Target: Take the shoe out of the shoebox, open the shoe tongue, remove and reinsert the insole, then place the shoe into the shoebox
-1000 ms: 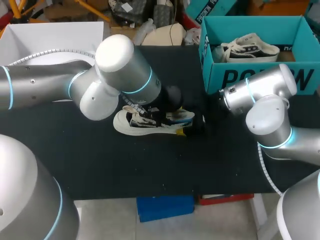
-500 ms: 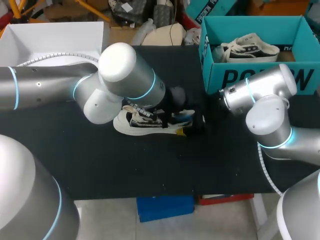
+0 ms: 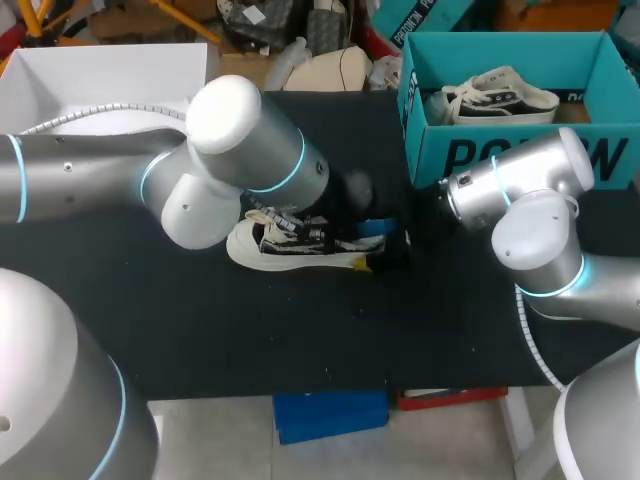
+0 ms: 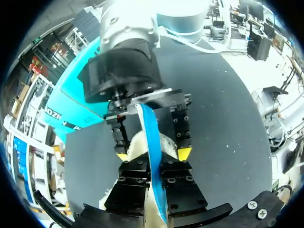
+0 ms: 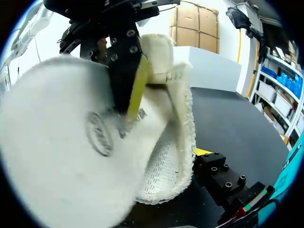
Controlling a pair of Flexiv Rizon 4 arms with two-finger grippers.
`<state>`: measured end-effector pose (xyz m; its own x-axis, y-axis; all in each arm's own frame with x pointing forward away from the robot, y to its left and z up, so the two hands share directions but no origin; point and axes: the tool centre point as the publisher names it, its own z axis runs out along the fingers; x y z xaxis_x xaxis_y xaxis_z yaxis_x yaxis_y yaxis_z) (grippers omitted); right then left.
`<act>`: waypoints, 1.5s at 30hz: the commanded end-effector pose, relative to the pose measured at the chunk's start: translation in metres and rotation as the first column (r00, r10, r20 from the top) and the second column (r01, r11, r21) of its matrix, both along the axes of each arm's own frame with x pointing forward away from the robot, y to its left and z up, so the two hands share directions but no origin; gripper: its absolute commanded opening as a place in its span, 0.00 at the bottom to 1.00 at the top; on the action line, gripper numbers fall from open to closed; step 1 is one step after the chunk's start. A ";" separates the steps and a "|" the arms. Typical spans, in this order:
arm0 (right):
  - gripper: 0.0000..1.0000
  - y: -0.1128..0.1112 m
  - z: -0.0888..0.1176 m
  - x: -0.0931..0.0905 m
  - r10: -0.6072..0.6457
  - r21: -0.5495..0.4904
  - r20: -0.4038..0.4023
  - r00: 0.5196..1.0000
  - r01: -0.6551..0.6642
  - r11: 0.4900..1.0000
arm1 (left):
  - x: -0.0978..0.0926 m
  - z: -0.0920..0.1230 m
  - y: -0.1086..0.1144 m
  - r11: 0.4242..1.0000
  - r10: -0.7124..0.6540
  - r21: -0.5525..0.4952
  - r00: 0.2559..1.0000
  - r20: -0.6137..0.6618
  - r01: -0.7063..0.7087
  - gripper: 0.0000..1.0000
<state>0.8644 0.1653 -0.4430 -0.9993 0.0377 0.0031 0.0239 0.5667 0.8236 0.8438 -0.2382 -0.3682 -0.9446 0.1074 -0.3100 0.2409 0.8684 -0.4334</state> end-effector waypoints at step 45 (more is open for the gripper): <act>0.00 0.002 -0.009 -0.002 -0.001 -0.003 -0.002 1.000 0.001 1.000 | -0.150 0.296 0.020 0.733 -0.153 -0.620 0.820 -0.552 -0.280 0.00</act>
<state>0.8645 0.1654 -0.4431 -0.9993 0.0375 0.0031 0.0238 0.5668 0.8235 0.6984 -0.2235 -0.0732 -0.9585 0.0246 0.2842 -0.2627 0.3122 -0.9130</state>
